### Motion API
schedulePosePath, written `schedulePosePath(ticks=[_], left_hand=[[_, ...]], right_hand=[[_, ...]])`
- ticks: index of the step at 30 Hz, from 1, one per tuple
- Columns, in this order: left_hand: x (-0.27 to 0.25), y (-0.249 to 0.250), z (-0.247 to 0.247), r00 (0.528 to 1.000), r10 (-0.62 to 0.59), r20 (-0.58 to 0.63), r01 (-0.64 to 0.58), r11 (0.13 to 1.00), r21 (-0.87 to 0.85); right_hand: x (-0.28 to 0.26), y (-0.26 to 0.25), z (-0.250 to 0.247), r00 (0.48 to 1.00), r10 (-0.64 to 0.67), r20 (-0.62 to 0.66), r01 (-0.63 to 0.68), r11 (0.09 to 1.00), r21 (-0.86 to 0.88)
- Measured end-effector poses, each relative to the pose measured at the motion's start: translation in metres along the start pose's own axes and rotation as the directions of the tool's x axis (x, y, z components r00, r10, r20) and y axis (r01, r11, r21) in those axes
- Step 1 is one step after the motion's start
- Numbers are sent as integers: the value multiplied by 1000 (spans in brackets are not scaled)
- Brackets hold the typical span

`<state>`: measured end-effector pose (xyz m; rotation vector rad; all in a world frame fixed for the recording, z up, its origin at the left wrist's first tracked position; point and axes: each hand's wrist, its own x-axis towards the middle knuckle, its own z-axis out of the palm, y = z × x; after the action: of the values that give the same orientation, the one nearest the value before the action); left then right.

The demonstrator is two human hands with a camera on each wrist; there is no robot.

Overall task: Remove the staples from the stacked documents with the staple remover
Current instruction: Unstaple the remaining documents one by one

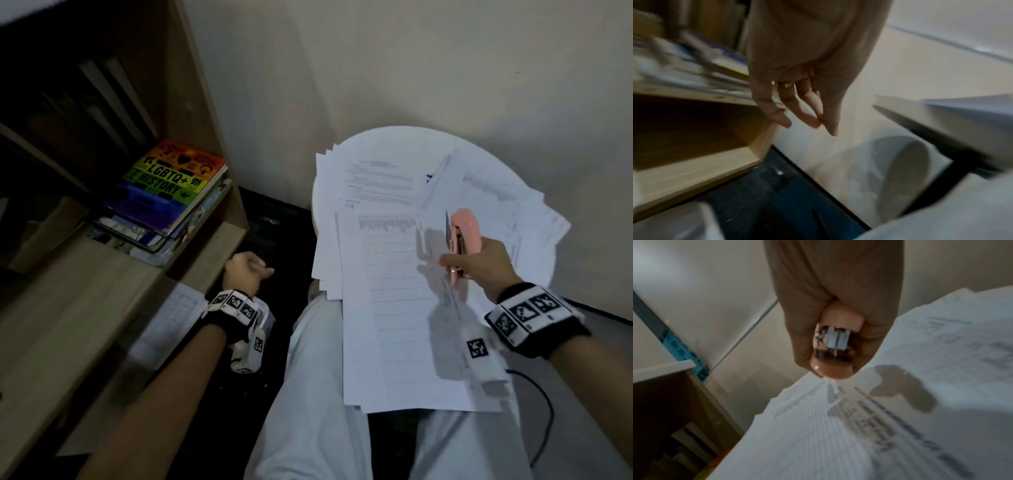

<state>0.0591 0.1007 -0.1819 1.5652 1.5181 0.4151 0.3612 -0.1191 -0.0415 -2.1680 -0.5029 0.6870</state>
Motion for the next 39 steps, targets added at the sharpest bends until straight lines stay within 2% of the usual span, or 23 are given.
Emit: schedulePosePath(ticks=[2,4,5,7,8,10,12,14,16,18,19,22,28,31,34,37,39], left_hand=[[-28,36,4,983,177,-42,-175,984,40],[-55,61,19,938,345,-38,-343,938,46],[-68,71,29,922,387,-16,-386,922,38],[-90,86,47,905,425,33,-426,904,29],[-100,92,54,900,435,18,-436,899,38],[-116,104,61,882,460,-99,-455,888,75],[-127,118,58,843,491,-221,-476,871,120],[-129,128,56,815,541,-209,-515,841,166],[-123,132,59,866,499,-44,-485,857,171],[-116,134,63,943,318,98,-332,924,188],[-113,134,64,959,251,131,-273,944,188],[-108,133,71,949,272,157,-291,950,115],[-112,130,82,918,394,44,-397,912,104],[-105,131,85,950,312,31,-313,950,21],[-102,135,82,969,228,92,-226,974,-38],[-104,143,84,950,269,160,-279,959,43],[-105,147,86,952,263,156,-275,960,59]], right_hand=[[-5,14,-12,997,26,-67,-31,997,-70],[-9,27,-16,996,50,-70,-57,993,-102],[-11,30,-16,997,57,-53,-62,992,-113],[-15,32,-14,999,47,-13,-48,993,-110],[-17,32,-12,999,37,7,-36,995,-91],[-19,31,-9,999,22,29,-20,998,-60],[-20,30,-7,999,16,30,-15,999,-42],[-17,33,-6,1000,22,12,-22,1000,-21],[-16,36,-6,999,31,-8,-31,1000,2],[-15,41,-5,999,27,-32,-27,1000,-3],[-14,43,-5,999,22,-40,-22,1000,-3],[-12,49,-7,997,35,-62,-34,999,17],[-11,55,-15,998,65,4,-64,989,134],[-11,60,-17,997,65,37,-70,982,174],[-11,59,-22,994,79,76,-94,971,222],[-11,57,-27,991,59,120,-86,967,239],[-9,58,-26,992,42,121,-67,974,215]])
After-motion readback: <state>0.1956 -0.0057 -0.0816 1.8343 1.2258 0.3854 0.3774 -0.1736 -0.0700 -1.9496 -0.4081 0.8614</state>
